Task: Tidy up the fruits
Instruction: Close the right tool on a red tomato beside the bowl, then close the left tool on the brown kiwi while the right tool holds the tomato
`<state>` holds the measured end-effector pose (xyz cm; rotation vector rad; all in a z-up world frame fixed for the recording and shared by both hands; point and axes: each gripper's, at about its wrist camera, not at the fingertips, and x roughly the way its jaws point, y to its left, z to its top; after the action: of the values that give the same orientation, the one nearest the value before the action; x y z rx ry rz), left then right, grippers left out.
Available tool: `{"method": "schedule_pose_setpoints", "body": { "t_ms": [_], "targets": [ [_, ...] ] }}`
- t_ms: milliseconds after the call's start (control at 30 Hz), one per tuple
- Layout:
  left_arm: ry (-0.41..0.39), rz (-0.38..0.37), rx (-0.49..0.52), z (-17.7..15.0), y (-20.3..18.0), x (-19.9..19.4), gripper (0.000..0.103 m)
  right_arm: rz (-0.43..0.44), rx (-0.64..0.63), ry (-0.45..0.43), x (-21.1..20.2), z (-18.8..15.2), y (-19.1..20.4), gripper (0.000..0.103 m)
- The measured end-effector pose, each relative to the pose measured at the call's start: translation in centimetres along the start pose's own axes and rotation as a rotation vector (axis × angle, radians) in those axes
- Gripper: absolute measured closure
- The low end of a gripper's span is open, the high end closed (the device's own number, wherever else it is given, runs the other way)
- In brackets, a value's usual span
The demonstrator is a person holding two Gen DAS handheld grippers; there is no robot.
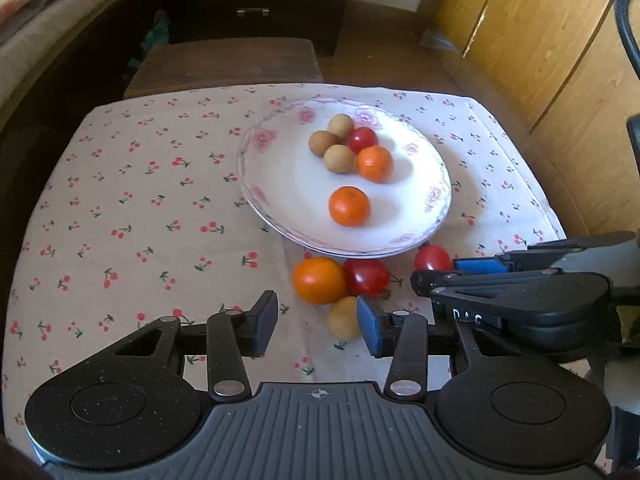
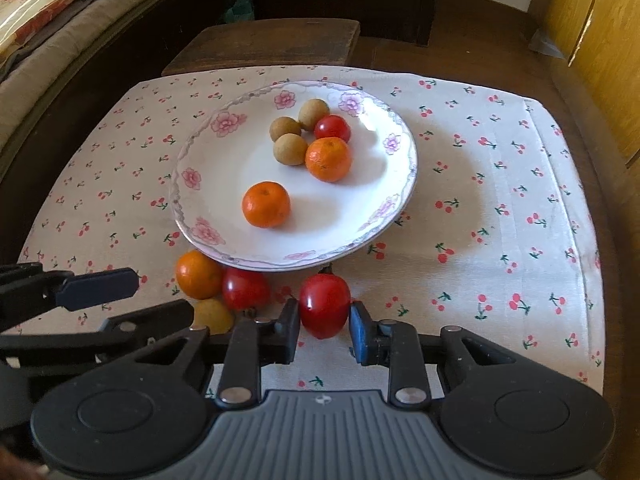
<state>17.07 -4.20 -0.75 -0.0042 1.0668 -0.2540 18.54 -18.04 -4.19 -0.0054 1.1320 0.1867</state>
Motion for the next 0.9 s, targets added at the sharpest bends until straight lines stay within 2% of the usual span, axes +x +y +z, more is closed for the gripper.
{"method": "schedule_pose_setpoints", "body": {
  "t_ms": [500,900],
  "targets": [
    [0.056,-0.031,0.006,-0.7,-1.8,2.4,0.051,-0.003,0.023,0.017,-0.1,-0.5,-1.8,0.074],
    [0.054,-0.006,0.010,-0.8,-2.4,3.4,0.051,0.002,0.033,0.027,-0.2,-0.5,-2.5,0.074]
  ]
}}
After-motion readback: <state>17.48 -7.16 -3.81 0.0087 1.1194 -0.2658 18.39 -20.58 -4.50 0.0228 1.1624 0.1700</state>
